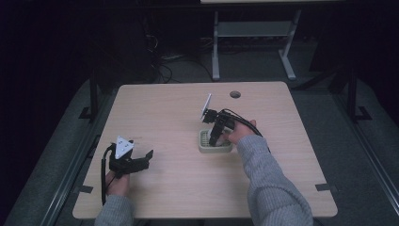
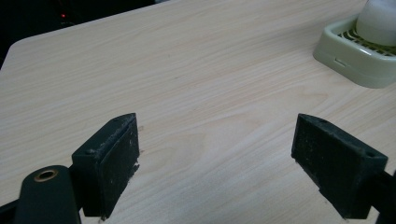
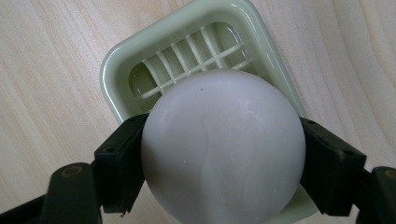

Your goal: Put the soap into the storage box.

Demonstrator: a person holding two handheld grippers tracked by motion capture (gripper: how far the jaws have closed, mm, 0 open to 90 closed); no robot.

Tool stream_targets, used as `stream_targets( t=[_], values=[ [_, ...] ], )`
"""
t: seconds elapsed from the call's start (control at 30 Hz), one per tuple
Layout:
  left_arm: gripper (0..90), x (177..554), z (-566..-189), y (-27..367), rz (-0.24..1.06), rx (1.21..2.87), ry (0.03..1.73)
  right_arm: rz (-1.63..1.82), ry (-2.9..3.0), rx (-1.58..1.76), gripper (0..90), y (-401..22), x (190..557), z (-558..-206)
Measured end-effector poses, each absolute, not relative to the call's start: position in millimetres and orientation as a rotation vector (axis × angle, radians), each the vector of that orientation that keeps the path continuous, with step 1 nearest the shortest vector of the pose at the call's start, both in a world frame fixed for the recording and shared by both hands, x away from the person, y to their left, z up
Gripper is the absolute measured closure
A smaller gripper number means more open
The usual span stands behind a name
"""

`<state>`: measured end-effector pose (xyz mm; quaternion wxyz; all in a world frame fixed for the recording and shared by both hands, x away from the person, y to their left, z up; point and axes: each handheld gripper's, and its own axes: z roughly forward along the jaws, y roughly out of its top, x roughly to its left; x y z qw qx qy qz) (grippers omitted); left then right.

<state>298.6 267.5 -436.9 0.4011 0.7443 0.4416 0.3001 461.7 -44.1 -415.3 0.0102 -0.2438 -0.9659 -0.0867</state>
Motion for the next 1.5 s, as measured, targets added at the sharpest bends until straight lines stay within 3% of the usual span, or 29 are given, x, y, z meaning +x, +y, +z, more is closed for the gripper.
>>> stream_targets(
  t=[1.5],
  values=[
    [14.8,298,-437,266,0.759,1.891,1.111,-0.387,-2.993,-0.843,22.7,-74,449,-392]
  ],
)
